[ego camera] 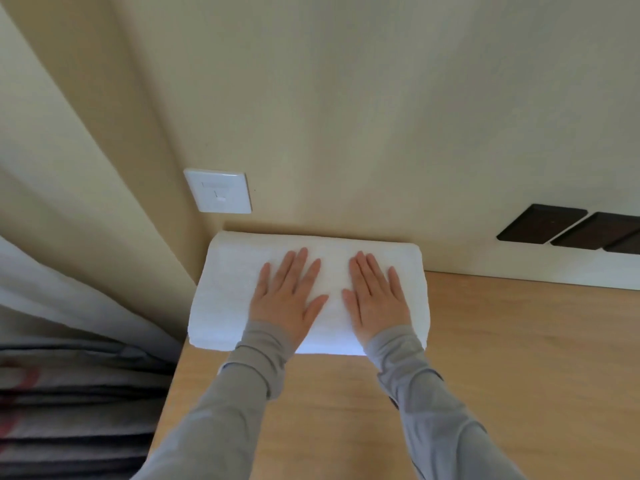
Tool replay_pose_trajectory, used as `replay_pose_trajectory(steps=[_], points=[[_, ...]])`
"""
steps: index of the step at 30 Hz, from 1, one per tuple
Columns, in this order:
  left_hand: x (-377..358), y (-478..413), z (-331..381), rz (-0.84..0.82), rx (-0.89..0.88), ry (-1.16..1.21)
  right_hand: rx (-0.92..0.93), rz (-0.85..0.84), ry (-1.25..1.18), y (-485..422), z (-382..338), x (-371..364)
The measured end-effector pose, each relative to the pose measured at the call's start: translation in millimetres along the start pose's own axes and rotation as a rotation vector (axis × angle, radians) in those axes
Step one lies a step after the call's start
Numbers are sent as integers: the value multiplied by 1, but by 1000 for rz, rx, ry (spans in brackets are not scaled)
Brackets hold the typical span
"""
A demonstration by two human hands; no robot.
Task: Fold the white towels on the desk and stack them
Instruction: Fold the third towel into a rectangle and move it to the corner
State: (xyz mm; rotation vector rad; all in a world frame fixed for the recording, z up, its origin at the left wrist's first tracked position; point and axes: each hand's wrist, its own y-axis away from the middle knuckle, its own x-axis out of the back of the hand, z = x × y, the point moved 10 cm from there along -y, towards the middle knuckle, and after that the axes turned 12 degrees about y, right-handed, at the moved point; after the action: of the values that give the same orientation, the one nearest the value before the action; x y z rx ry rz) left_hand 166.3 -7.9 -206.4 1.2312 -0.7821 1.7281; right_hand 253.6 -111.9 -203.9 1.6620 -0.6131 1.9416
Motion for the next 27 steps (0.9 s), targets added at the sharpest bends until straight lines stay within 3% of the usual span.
replay_pose_trajectory(steps=[5,10,19,27], points=[[18,17,-82,10,156,16,-60,-18,42,19,49,-6],[23,16,-85,-39,202,66,-72,-48,-81,20,48,5],[55,6,-1,6,118,99,-41,-8,-146,48,56,56],[53,25,122,-37,6,35,-164,18,-130,115,152,85]])
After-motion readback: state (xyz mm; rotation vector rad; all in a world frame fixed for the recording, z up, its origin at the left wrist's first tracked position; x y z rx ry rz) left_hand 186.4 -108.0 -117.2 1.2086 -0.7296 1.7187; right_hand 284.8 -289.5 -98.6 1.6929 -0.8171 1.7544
